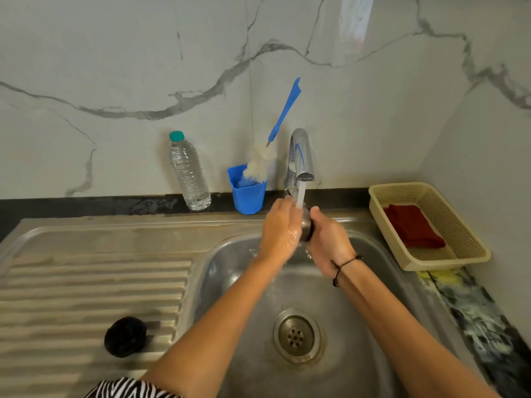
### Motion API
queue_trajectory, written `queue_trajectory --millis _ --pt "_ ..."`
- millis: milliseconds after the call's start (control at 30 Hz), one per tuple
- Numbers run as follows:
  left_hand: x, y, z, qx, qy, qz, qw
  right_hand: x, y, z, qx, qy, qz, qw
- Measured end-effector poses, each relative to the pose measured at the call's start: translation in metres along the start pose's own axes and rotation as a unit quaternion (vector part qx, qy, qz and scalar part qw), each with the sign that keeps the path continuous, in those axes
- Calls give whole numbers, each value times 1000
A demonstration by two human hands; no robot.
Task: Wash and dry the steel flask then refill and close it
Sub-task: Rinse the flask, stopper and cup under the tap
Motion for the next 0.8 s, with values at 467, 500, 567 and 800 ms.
queue_trajectory --millis 467,500,567,800 --pt "-6 -3 1 -152 -51 92 983 -12 24 -14 -54 -36 90 994" --pt "-6 2 -2 -236 -10 184 954 -13 25 -13 -80 -37 92 992" --pt "-5 2 -4 -265 50 262 927 -14 26 -12 -95 -35 96 990" --pt "-18 -19 2 70 -176 -189 963 -4 21 -14 39 -38 52 997"
Point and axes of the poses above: each hand's wrist, its own x-axis towards the middle knuckle, its own z-axis out of the back of the hand, y = z × x, the point moved 5 cm from there along x, towards the middle knuckle, and after that the axes turned 11 degrees about y, right-handed, at the moved point
